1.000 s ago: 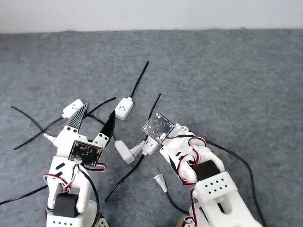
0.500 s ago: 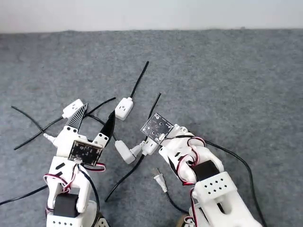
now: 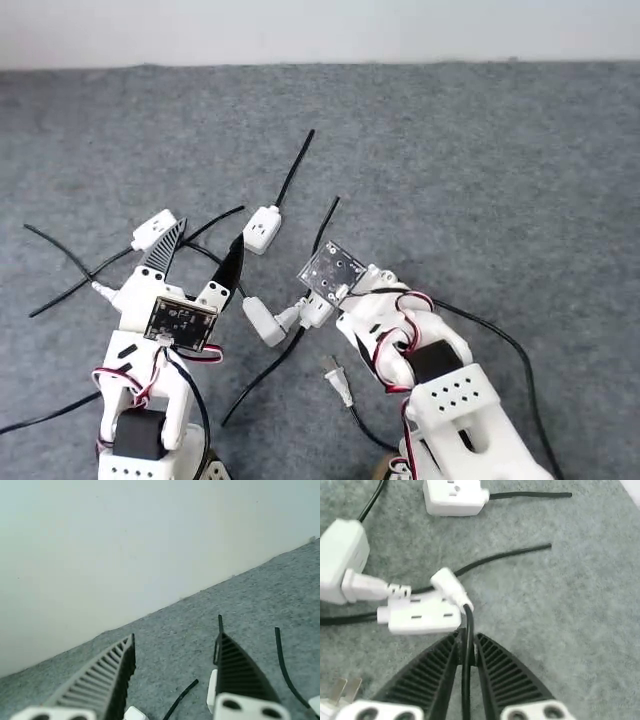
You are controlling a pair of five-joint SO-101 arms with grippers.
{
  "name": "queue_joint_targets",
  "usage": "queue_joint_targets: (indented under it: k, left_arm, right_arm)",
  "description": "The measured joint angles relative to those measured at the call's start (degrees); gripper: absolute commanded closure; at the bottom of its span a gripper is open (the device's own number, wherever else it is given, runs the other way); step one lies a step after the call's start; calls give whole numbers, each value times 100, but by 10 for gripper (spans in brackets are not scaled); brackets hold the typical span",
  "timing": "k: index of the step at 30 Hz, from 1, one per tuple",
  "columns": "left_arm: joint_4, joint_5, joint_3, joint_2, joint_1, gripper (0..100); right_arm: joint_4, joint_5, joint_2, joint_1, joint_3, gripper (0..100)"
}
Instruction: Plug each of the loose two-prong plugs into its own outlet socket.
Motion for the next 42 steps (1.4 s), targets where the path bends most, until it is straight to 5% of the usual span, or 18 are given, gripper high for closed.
queue_joint_targets:
  k: [8,25,30,42]
  left_arm:
    - [0,0,0,0,0,742]
    - [0,0,0,0,0,742]
    - [0,0,0,0,0,742]
    - [0,0,0,0,0,742]
  right_arm:
    - [211,308,-9,97,510,990]
    - [211,712,-9,1741,668,952]
    - [264,712,-9,1749,730,869]
    - [387,818,-9,1213,897,865]
